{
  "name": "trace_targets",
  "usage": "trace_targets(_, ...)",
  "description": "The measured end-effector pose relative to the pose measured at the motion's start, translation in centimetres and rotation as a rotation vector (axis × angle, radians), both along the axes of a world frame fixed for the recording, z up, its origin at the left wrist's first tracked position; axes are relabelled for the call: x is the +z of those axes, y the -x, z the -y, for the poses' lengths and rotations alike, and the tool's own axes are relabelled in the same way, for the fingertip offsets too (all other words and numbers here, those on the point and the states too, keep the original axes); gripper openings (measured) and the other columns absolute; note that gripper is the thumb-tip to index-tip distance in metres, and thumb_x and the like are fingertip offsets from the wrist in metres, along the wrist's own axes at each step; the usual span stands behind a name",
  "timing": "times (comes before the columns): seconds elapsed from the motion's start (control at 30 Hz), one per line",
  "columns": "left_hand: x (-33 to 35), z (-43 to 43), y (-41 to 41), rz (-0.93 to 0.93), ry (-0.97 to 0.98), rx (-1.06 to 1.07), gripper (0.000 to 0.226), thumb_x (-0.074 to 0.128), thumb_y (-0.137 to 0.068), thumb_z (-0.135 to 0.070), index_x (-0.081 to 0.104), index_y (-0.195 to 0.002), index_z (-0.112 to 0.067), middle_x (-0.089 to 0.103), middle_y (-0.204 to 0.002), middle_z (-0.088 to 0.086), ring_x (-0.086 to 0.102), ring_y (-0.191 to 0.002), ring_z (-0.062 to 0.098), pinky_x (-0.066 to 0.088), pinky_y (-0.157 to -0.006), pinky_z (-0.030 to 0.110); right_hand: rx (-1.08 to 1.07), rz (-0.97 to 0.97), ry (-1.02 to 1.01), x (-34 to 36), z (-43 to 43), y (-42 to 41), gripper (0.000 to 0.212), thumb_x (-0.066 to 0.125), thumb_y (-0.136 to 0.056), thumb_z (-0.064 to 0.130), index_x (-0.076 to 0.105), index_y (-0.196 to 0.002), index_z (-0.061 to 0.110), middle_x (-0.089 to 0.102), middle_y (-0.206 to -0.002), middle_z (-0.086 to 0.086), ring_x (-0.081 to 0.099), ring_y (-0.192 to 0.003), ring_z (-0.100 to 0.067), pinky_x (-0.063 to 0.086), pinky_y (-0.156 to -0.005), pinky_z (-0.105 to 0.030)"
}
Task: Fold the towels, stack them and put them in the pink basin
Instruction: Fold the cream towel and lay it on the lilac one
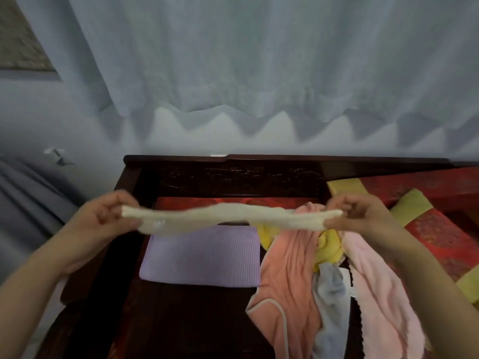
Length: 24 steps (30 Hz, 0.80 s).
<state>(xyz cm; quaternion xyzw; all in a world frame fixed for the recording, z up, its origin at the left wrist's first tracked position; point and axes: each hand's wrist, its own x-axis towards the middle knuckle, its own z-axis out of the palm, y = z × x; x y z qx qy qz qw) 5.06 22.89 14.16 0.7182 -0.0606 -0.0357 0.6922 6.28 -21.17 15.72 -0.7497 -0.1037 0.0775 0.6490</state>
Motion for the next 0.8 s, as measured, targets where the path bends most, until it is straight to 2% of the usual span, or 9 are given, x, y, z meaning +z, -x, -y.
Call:
trace_targets(0.03, -0.5, -0.5, 1.0, -0.021, -0.038, -0.043, 0.010, 0.079, -0.065, -0.019, 0.069, -0.068, -0.020, 0.074, -0.076, 0.010, 0.067, -0.062, 0.009, 0.054, -0.058, 0.013, 0.048, -0.046, -0.010, -0.2, 0.4, 1.0, 0.022, 0.078, -0.062, 0.002, 0.061, -0.071, -0.006, 0.066, -0.066, -0.003, 0.061, -0.060, -0.012, 0.050, -0.055, -0.017)
trace_targets(0.1, -2.7, -1.4, 2.8, -0.070, -0.152, -0.109, 0.042, 0.089, -0.053, -0.045, 0.069, -0.073, -0.014, 0.075, -0.085, 0.015, 0.068, -0.067, 0.020, 0.052, -0.060, 0.018, 0.083, -0.146, -0.016, -1.7, 1.1, 2.9, 0.038, 0.090, -0.055, 0.022, 0.065, -0.070, -0.003, 0.062, -0.066, -0.013, 0.059, -0.059, -0.018, 0.049, -0.054, -0.021)
trace_targets(0.2, -7.3, -1.7, 4.9, -0.216, -0.163, -0.136, 0.054, 0.090, -0.050, -0.047, 0.068, -0.079, -0.008, 0.073, -0.090, 0.022, 0.069, -0.078, 0.029, 0.052, -0.068, 0.023, 0.040, -0.279, 0.003, -6.5, 1.6, 4.7, 0.044, 0.091, -0.053, 0.031, 0.066, -0.071, 0.000, 0.053, -0.068, -0.019, 0.052, -0.062, -0.023, 0.042, -0.057, -0.025)
trace_targets(0.3, -11.8, -0.5, 5.9, -0.370, -0.113, -0.124, 0.052, 0.089, -0.052, -0.043, 0.068, -0.082, -0.006, 0.071, -0.088, 0.022, 0.067, -0.079, 0.026, 0.052, -0.071, 0.022, -0.091, -0.396, 0.020, -12.2, 0.5, 5.7, 0.035, 0.093, -0.052, 0.023, 0.064, -0.065, 0.006, 0.039, -0.063, -0.011, 0.041, -0.062, -0.020, 0.037, -0.057, -0.025)
trace_targets(0.37, -14.5, 0.0, 5.4, -0.442, -0.098, -0.054, 0.056, 0.089, -0.050, -0.047, 0.068, -0.083, -0.007, 0.069, -0.082, 0.018, 0.065, -0.076, 0.023, 0.053, -0.068, 0.021, -0.207, -0.421, 0.024, -15.7, -0.6, 5.6, 0.040, 0.095, -0.044, 0.033, 0.066, -0.063, 0.011, 0.040, -0.056, 0.005, 0.042, -0.056, -0.011, 0.039, -0.054, -0.019)
trace_targets(0.43, -16.9, 0.5, 3.8, -0.486, -0.070, 0.021, 0.059, 0.089, -0.049, -0.048, 0.067, -0.086, -0.007, 0.070, -0.085, 0.017, 0.067, -0.081, 0.024, 0.055, -0.073, 0.026, -0.285, -0.392, 0.080, -18.6, -1.6, 4.5, 0.028, 0.089, -0.057, 0.023, 0.063, -0.063, 0.014, 0.046, -0.053, 0.012, 0.045, -0.055, -0.001, 0.040, -0.058, -0.016)
trace_targets(0.53, -19.5, 1.6, 0.5, -0.533, -0.045, 0.166, 0.030, 0.079, -0.073, -0.023, 0.066, -0.093, -0.006, 0.073, -0.092, 0.015, 0.069, -0.090, 0.029, 0.055, -0.080, 0.037, -0.391, -0.316, 0.214, -21.6, -2.3, 1.7, 0.031, 0.077, -0.073, -0.003, 0.057, -0.062, 0.018, 0.053, -0.054, 0.011, 0.048, -0.054, 0.003, 0.038, -0.057, -0.014)
trace_targets(0.67, -22.1, 3.5, -3.4, -0.552, -0.254, 0.290, 0.015, 0.070, -0.082, -0.007, 0.067, -0.096, -0.004, 0.070, -0.090, 0.011, 0.064, -0.083, 0.022, 0.050, -0.070, 0.027, -0.485, -0.271, 0.450, -24.4, -2.8, -1.3, 0.039, 0.076, -0.075, 0.005, 0.046, -0.059, 0.025, 0.049, -0.059, 0.005, 0.046, -0.061, -0.008, 0.036, -0.061, -0.026)
trace_targets(0.8, -23.2, 4.7, -4.5, -0.482, -0.375, 0.360, 0.011, 0.073, -0.080, -0.007, 0.064, -0.077, -0.012, 0.064, -0.079, 0.004, 0.060, -0.084, 0.024, 0.046, -0.076, 0.032, -0.518, -0.323, 0.520, -25.8, -3.2, -1.9, 0.019, 0.071, -0.079, 0.007, 0.056, -0.073, 0.018, 0.060, -0.074, -0.007, 0.054, -0.075, -0.024, 0.037, -0.068, -0.031)
